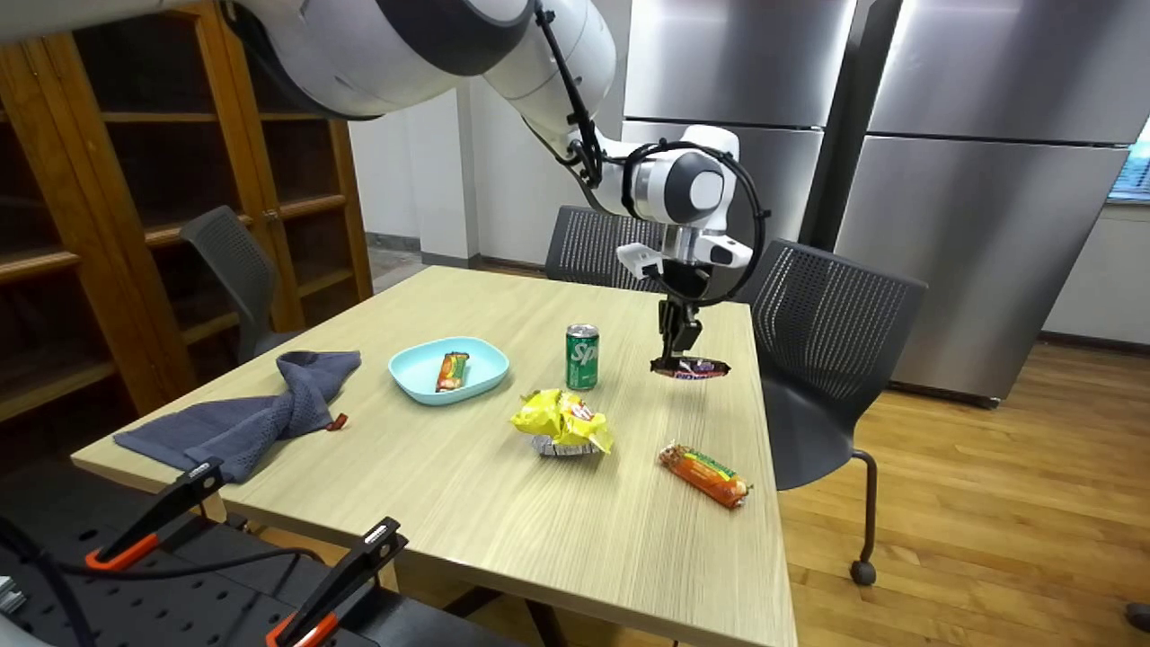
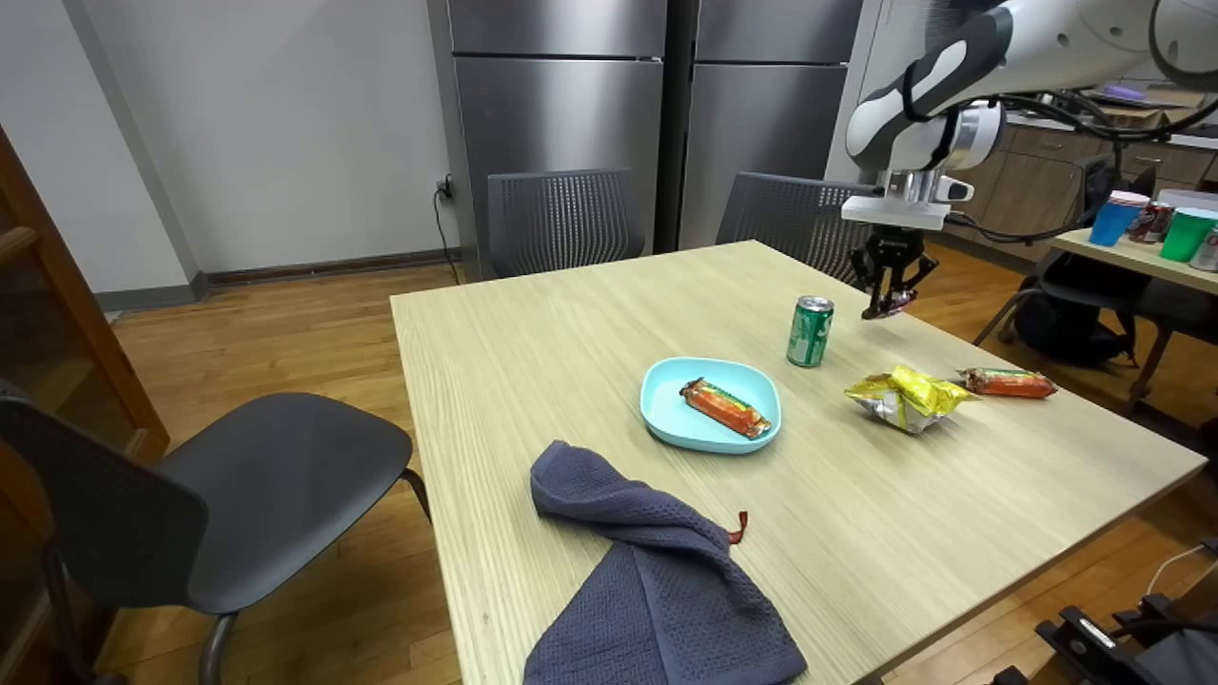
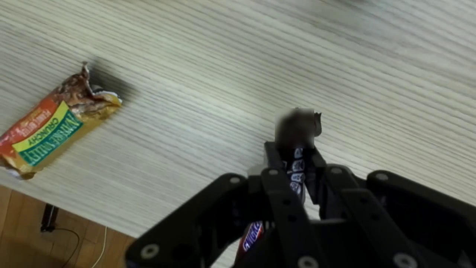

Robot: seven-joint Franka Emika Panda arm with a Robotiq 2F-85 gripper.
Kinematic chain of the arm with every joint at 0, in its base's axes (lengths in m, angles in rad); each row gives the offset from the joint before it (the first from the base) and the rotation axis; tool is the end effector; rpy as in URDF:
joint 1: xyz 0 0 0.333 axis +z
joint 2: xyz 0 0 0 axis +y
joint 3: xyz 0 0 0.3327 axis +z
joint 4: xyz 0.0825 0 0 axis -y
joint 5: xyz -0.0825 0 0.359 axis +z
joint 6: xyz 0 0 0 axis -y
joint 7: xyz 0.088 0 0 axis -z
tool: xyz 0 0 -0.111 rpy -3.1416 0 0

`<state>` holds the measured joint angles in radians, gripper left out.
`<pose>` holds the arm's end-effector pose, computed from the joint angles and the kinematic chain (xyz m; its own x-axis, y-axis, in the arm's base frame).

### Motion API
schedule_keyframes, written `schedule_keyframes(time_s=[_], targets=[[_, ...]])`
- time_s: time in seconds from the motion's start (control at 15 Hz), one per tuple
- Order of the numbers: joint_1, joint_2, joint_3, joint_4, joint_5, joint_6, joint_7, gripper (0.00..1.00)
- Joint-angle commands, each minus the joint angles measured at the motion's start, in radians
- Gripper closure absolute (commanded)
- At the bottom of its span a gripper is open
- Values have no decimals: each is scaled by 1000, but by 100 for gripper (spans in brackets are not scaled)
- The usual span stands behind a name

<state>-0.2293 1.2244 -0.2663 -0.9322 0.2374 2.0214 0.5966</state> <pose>0.7106 -0.2757 0.1299 0.4950 -0.8669 -0.0584 -0.8612 -0.4984 0.0992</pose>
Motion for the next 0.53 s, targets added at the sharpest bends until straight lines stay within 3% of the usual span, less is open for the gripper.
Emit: schedule_keyframes(time_s=[0.0,0.47], targets=[[29,-112,-7,-82,-25,-25,-55,96],[97,-280,-10,-236,-57,20,-195,96]])
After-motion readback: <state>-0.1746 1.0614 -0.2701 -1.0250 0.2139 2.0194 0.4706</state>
